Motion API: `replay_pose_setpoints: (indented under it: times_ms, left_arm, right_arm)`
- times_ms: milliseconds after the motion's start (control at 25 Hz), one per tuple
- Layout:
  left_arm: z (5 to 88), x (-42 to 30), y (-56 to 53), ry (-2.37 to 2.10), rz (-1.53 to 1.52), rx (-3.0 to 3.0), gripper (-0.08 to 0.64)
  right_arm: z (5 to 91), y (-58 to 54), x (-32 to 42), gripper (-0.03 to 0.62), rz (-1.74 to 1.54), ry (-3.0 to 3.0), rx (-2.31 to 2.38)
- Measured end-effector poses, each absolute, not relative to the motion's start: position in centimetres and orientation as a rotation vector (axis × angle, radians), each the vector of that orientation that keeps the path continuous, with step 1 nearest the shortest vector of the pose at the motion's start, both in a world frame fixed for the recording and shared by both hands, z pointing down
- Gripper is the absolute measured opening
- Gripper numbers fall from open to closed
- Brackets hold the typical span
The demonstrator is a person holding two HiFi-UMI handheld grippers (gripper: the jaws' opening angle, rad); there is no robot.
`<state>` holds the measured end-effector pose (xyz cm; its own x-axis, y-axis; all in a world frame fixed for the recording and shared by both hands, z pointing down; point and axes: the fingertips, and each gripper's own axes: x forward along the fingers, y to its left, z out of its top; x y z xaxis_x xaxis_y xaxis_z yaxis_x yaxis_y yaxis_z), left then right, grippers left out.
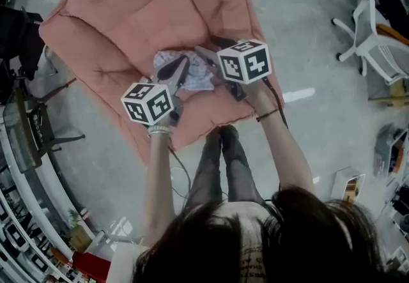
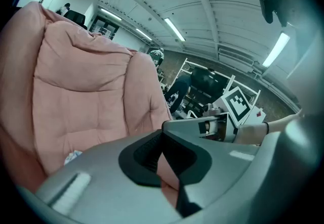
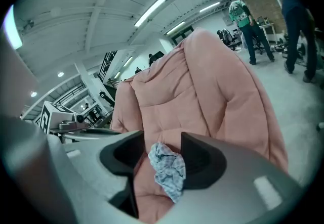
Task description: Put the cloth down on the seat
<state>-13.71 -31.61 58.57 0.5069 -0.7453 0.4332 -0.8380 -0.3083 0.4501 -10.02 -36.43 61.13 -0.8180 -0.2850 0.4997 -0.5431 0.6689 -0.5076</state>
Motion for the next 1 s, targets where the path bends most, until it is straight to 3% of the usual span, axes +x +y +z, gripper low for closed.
replay_pose_setpoints:
  times_ms: [1000]
  left_arm:
    - [45.7, -10.9, -25.5, -1.293, 0.026, 2.169, -0.002]
  right_arm:
    - [46.6, -29.3, -7.5, 0.095, 0.889, -2.638, 0.697]
